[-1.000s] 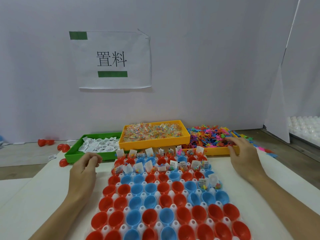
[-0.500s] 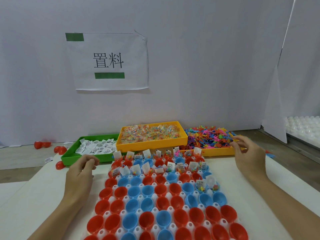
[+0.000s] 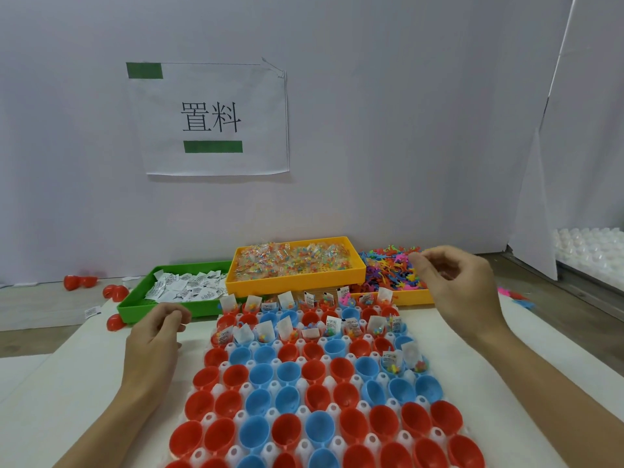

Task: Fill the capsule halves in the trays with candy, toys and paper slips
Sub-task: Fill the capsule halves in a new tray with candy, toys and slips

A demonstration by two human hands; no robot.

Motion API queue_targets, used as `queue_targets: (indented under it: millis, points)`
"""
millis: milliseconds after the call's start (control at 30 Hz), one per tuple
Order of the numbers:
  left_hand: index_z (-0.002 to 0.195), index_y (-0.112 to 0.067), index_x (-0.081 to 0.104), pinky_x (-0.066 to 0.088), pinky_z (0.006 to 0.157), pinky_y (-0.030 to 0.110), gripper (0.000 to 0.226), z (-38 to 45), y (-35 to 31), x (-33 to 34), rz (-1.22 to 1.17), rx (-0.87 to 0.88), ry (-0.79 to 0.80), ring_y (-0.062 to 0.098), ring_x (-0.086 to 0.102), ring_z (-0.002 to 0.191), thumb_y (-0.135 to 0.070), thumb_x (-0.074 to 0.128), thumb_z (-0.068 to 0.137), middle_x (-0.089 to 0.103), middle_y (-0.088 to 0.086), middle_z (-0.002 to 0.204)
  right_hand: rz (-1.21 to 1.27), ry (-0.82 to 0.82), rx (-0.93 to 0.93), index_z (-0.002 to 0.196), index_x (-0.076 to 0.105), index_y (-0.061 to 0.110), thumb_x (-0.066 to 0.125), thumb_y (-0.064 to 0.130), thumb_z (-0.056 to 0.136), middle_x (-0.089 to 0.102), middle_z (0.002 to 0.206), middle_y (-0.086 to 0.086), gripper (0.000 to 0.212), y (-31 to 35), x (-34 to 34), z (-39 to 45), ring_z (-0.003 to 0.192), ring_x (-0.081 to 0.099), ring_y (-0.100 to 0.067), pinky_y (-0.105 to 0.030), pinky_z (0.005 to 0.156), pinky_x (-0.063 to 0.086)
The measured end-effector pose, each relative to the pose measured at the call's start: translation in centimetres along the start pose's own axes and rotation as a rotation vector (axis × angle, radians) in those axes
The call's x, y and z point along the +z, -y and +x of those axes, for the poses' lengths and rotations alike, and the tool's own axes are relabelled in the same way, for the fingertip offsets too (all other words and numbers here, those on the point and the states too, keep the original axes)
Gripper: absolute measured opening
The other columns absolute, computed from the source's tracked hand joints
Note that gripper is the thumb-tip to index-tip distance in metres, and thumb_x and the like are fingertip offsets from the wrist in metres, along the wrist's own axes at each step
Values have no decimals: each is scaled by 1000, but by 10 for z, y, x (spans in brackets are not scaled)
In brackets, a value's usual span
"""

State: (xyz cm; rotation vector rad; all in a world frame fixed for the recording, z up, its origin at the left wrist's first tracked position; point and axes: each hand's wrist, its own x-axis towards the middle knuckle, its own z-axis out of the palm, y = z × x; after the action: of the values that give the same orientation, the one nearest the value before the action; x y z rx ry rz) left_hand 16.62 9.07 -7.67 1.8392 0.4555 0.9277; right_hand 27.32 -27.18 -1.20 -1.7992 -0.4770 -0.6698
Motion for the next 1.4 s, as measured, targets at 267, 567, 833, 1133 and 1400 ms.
queue_targets:
  millis: [267, 567, 833, 1133, 1400]
  points:
    - [89, -12, 63, 46, 73, 40, 26, -1, -2, 0, 10, 0, 11, 28, 57, 95, -6, 41, 102, 64, 6, 94, 17, 520, 15, 78, 75, 27, 77, 17, 85, 73, 77, 10, 13, 28, 18, -41, 72, 69, -7, -22, 69, 56]
    - [90, -11, 63, 46, 73, 40, 26, -1, -2, 0, 12, 0, 14, 28, 57, 95, -6, 41, 102, 64, 6, 94, -178, 579, -28, 68, 73, 31, 83, 21, 80, 71, 71, 19, 19, 29, 16, -44, 71, 65, 1, -7, 66, 44]
    - [85, -15, 63, 47, 75, 43, 28, -1, -1, 0, 17, 8, 13, 27, 57, 93, -6, 42, 101, 65, 4, 92, -296, 638, -57, 70, 73, 31, 81, 29, 81, 68, 74, 19, 14, 25, 17, -47, 81, 63, -1, -15, 74, 50]
    - [89, -12, 64, 48, 80, 48, 25, -2, -3, 0, 38, 9, 15, 28, 57, 95, -6, 42, 101, 65, 6, 94, -349, 654, -77, 75, 75, 28, 82, 35, 79, 62, 86, 17, 10, 23, 20, -49, 85, 59, -4, -28, 79, 53]
    - [87, -13, 63, 46, 74, 42, 26, -1, -2, 0, 29, 6, 17, 27, 57, 93, -6, 42, 101, 64, 4, 93, -258, 505, -98, 83, 78, 27, 76, 28, 86, 70, 80, 16, 4, 19, 12, -37, 84, 62, 0, -11, 72, 45]
